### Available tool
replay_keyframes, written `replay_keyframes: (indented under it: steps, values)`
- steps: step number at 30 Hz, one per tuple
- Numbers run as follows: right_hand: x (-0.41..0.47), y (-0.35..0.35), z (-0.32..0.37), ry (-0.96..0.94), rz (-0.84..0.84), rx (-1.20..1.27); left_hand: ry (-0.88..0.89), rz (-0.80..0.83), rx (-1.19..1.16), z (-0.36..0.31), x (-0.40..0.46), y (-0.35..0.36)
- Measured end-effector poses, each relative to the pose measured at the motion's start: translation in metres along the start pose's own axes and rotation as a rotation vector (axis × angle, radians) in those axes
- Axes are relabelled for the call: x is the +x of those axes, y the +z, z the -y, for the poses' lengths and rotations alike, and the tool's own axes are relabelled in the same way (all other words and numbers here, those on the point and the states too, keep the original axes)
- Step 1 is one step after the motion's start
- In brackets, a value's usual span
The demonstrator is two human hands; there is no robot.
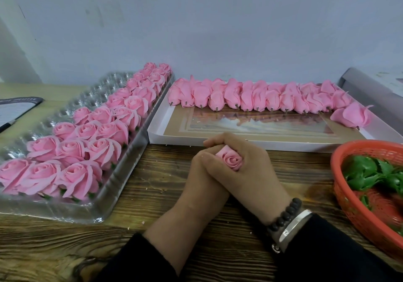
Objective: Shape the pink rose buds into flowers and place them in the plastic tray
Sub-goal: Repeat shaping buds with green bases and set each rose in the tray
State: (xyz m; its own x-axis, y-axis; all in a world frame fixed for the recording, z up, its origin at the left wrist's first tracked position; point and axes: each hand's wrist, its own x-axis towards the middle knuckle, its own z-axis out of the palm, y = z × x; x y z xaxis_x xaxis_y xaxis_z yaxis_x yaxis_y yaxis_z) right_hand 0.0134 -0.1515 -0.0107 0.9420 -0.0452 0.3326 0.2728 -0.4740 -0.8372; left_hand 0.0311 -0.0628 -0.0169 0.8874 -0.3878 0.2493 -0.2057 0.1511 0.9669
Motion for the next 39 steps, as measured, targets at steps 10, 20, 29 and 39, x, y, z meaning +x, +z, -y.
replay_keyframes:
  steps: [10, 20, 29, 39]
  values:
    - [0.005, -0.016, -0.012, 0.029, 0.212, 0.087, 0.101, -0.062, 0.178, -0.007, 0.002, -0.006]
    - [-0.004, 0.009, 0.005, -0.149, -0.170, -0.058, 0.074, 0.017, 0.401, -0.003, 0.002, 0.000]
    - [0.004, -0.013, -0.006, -0.098, 0.200, 0.036, -0.069, 0.215, 0.475, -0.009, 0.006, -0.007]
    - [0.002, -0.011, -0.005, -0.061, -0.077, 0.363, -0.014, 0.099, 0.398, -0.005, 0.004, -0.009]
